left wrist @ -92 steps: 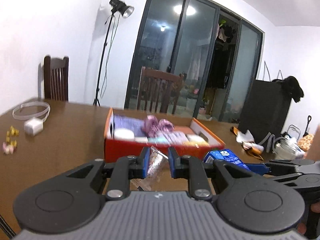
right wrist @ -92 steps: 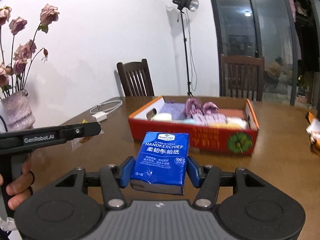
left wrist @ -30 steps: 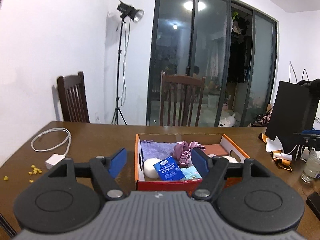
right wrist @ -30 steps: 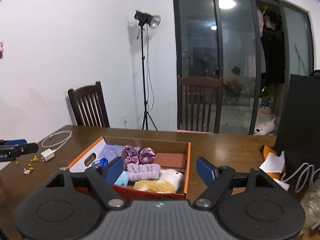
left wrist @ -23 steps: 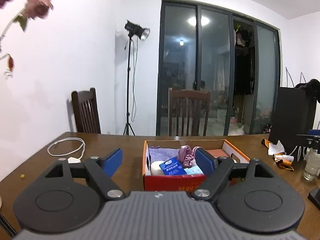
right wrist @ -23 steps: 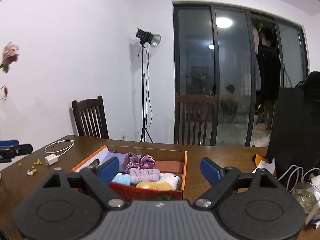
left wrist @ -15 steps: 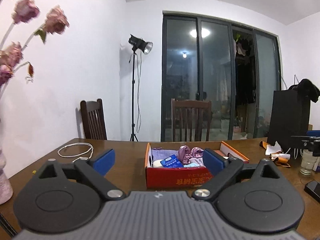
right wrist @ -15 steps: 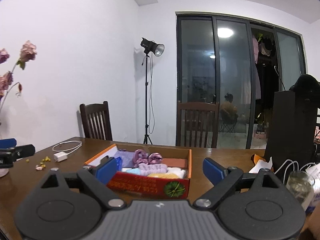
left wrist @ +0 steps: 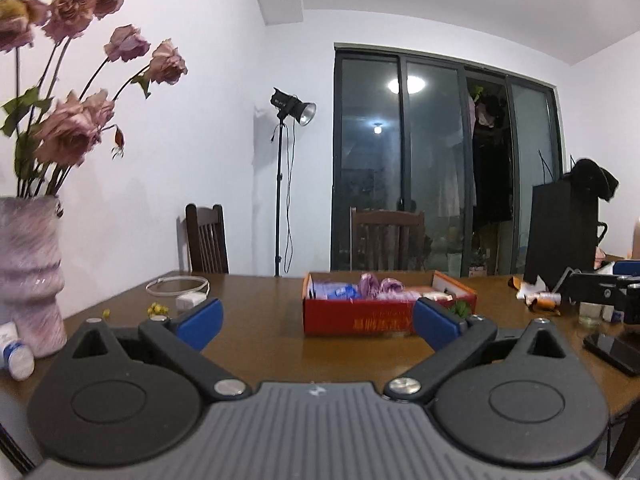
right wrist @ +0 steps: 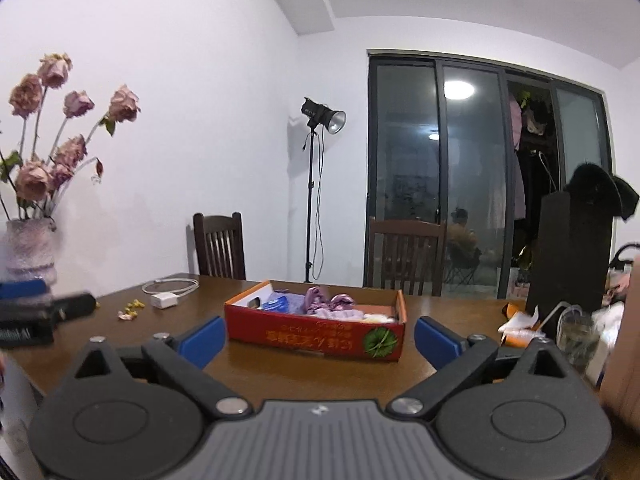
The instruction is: Organize soft objects
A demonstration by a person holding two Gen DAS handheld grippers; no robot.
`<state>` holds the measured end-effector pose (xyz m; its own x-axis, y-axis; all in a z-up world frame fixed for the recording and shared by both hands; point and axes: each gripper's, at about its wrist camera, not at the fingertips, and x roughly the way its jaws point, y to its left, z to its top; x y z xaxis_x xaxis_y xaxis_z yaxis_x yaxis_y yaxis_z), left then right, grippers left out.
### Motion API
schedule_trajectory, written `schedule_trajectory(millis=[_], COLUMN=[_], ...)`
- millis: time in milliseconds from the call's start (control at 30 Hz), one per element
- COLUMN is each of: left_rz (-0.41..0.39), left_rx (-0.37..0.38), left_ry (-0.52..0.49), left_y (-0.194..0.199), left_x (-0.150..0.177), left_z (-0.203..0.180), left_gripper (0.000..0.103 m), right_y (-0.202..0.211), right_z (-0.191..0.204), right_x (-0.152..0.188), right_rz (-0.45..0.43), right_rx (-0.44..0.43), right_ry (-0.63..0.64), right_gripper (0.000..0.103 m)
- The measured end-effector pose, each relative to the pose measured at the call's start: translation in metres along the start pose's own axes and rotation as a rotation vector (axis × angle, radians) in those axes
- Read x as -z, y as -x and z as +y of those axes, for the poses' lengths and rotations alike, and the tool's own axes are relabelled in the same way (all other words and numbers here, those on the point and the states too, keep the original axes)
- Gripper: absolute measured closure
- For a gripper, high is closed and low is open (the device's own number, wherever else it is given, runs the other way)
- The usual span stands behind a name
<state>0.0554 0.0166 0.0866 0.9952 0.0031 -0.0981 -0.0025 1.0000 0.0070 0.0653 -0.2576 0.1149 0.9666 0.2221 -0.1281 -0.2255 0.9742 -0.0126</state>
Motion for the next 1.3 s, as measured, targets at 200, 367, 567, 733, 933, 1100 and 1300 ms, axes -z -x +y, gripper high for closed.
schedule_trajectory(millis=[200, 367, 567, 733, 933, 1100, 1300], left_rz=[-0.041, -0.043, -0.043, -0.05, -0.042, -0.035, -0.035], left_rx=[0.01, -0.003, -0.001, -0.005, -0.002, 0.003, 0.006], left_ry=[-0.062, -0.061, -0.053, -0.045, -0.041, -0.04, -0.04], left_y=[0.019, 0.019, 0.02, 0.021, 0.02, 0.019, 0.018], left_x=[0.013, 0.014, 0.015, 0.013, 0.013, 0.013, 0.014], left_z=[-0.012, -0.013, -0.012, -0.009, -0.01, -0.009, -0.01], left_gripper=[0.0, 0.0, 0.0, 0.0, 0.0, 0.0, 0.0], right_y=[0.021, 0.021, 0.024, 0.025, 0.025, 0.025, 0.024], right_z=[0.019, 0.024, 0.027, 0.027, 0.023, 0.02, 0.02], right_x=[0.037, 0.049, 0.047, 0.045, 0.044, 0.043, 0.044], right_rz=[0.029, 0.066, 0.046, 0.042, 0.046, 0.047, 0.048], right_rx=[-0.012, -0.027, -0.019, -0.019, -0.013, -0.011, -0.01], right_ry=[0.014, 0.0, 0.008, 0.009, -0.002, -0.021, -0.023], right_gripper=[0.001, 0.001, 0.001, 0.001, 0.001, 0.0, 0.0])
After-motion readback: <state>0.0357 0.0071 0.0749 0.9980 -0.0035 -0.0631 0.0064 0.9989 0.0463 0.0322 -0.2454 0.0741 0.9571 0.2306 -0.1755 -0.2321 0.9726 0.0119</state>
